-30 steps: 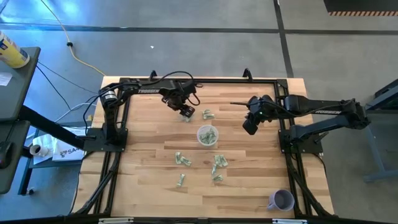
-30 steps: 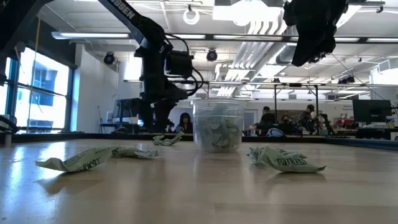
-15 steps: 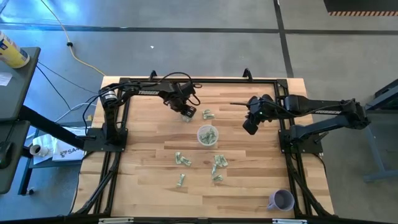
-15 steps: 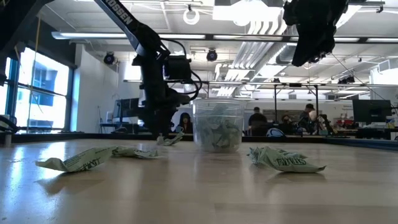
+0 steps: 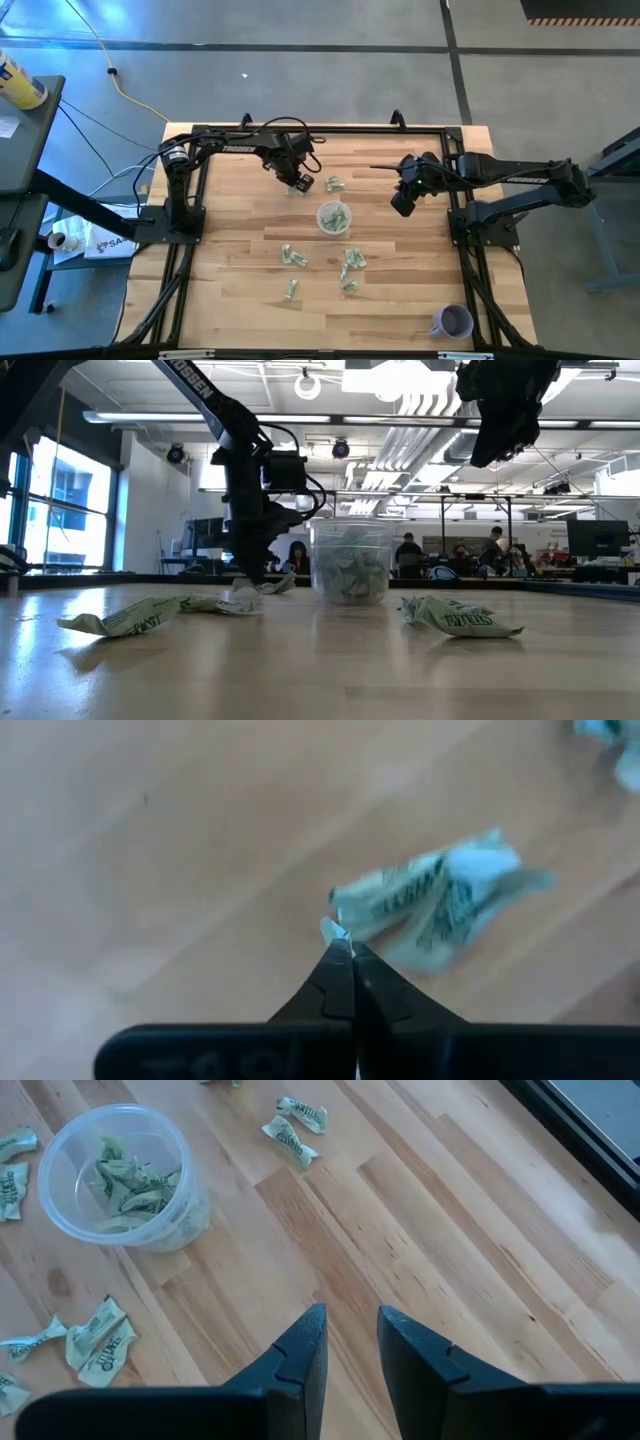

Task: Pick and place Stevia / Truvia into bins
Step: Put the white stevia packet into the transparent container

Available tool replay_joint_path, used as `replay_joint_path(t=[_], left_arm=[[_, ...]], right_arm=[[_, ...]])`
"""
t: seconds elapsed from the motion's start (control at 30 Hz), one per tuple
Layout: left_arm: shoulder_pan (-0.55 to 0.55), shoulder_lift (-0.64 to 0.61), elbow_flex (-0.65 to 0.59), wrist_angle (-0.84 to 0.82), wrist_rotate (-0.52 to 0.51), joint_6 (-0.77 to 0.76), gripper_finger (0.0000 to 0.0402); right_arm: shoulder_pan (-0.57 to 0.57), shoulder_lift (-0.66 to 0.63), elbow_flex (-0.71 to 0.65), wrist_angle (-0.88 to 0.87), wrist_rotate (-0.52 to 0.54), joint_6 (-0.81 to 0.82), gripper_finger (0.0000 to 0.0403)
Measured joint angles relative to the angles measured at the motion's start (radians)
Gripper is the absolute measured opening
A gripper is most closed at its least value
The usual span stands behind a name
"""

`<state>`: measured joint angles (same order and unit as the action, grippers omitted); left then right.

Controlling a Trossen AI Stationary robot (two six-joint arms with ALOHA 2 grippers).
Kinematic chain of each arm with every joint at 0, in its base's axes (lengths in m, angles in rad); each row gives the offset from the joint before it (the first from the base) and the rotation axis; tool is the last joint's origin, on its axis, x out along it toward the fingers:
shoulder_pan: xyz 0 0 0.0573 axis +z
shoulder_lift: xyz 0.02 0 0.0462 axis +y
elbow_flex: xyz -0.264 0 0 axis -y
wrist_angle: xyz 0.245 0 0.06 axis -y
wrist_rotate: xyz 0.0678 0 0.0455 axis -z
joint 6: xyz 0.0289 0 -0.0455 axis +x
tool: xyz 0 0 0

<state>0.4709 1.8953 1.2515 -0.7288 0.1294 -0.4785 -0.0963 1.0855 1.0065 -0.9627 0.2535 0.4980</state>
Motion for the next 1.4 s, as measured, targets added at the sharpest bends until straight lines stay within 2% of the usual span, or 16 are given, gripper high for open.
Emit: replay_joint_path(t=[0.13, 0.27, 0.47, 0.63, 0.83, 1.07, 1.17, 1.4], left_arm=[[-0.008, -0.023, 0.043, -0.075, 0.007, 0.012, 0.0025], [-0.039, -0.079, 0.100, -0.095, -0.031, 0.035, 0.0023], [-0.153, -0.145, 0.189, 0.085, 0.079, 0.131, 0.0025], [-0.241, -0.105, 0.213, 0.193, 0.104, 0.152, 0.0025], [-0.307, -0.003, 0.208, 0.181, 0.142, 0.130, 0.0028], [-0.365, 0.057, 0.208, 0.226, -0.008, 0.116, 0.0033], [-0.378, 0.069, 0.209, 0.239, -0.041, 0.118, 0.0034], [-0.389, 0.078, 0.219, 0.245, -0.068, 0.131, 0.0080]], right_arm=[[0.000, 0.000, 0.000, 0.000, 0.000, 0.000, 0.0083], [0.000, 0.000, 0.000, 0.001, 0.001, 0.000, 0.0083], [-0.002, 0.000, 0.000, 0.001, 0.004, -0.005, 0.0083], [-0.002, 0.000, 0.000, 0.001, 0.006, -0.008, 0.0083], [-0.002, 0.000, 0.000, -0.009, -0.001, -0.010, 0.0083], [-0.001, 0.000, 0.000, -0.037, -0.014, -0.027, 0.0083], [-0.001, 0.000, 0.000, -0.049, -0.025, -0.031, 0.0083], [-0.001, 0.000, 0.000, -0.050, -0.020, -0.084, 0.0083]])
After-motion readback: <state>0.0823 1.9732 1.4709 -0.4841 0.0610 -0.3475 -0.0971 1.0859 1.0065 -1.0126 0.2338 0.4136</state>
